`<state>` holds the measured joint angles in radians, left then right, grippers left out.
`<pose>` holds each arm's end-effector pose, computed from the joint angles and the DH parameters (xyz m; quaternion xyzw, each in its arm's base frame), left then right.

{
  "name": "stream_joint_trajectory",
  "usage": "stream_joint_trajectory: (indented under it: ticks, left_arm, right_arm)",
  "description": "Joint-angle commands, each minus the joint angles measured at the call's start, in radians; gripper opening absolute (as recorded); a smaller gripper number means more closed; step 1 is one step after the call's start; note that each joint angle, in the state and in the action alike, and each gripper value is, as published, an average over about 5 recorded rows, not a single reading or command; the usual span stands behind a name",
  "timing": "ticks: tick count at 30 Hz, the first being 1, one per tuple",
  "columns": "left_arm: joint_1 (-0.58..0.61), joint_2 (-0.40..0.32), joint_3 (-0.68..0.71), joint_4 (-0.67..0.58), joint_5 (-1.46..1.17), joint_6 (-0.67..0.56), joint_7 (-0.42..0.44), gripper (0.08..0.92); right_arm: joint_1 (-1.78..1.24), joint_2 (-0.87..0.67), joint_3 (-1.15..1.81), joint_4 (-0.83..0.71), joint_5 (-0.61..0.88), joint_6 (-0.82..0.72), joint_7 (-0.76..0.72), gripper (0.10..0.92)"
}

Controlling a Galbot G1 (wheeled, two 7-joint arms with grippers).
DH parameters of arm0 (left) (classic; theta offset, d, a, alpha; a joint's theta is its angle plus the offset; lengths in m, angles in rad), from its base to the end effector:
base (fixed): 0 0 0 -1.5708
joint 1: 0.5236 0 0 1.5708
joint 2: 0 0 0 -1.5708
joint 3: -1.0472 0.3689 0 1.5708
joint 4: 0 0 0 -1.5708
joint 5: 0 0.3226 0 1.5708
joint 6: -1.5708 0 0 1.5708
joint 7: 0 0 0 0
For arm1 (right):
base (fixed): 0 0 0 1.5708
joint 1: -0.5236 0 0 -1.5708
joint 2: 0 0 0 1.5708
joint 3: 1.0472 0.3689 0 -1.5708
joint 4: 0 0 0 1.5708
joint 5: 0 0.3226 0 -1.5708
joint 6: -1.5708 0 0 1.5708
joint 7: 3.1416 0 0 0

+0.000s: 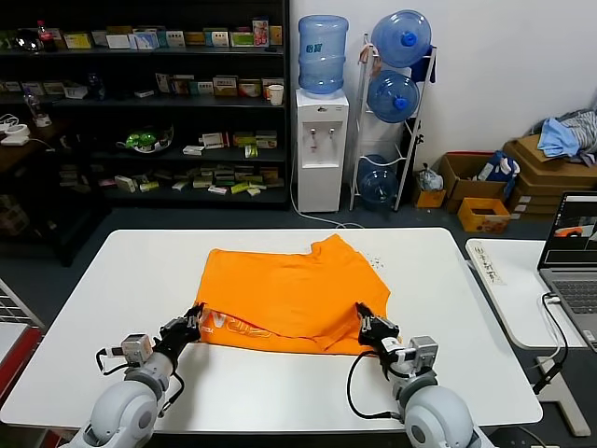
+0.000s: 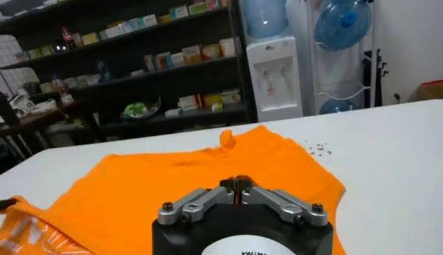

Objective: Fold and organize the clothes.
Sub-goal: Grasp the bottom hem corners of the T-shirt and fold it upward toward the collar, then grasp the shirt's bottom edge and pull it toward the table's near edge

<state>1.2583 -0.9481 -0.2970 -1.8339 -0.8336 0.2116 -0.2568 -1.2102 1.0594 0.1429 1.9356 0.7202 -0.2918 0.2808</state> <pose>0.2397 0.1094 -0.3299 -0.0460 -0.9749 0.0940 0.1966 0.2313 -0.0266 -0.3179 0.1287 -0.9683 -0.0919 0.1935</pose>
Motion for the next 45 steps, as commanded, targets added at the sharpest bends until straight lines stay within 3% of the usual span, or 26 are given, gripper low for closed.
stream_joint_trajectory:
  ticks: [1, 11, 19, 27, 45]
  left_arm:
    - [-0.063, -0.016, 0.034, 0.060, 0.026, 0.005, 0.004, 0.301]
    - [0.038, 0.004, -0.044, -0.005, 0.074, 0.028, 0.024, 0.587]
    - [0.202, -0.004, -0.126, -0.019, 0.158, -0.010, 0.129, 0.789]
    - [0.206, -0.053, -0.135, 0.067, 0.257, -0.137, 0.244, 0.822]
    - [0.156, -0.066, -0.129, 0.128, 0.261, -0.146, 0.240, 0.823]
  right_arm:
    - [0.065, 0.008, -0.029, -0.053, 0.008, -0.030, -0.030, 0.328]
    - [-0.028, -0.014, 0.086, -0.024, -0.133, 0.043, -0.101, 0.614]
    - [-0.196, -0.082, 0.226, -0.031, -0.222, 0.099, -0.188, 0.809]
    - [-0.269, -0.070, 0.243, -0.004, -0.189, 0.052, -0.230, 0.823]
    - [-0.245, -0.022, 0.187, -0.020, -0.131, -0.039, -0.207, 0.823]
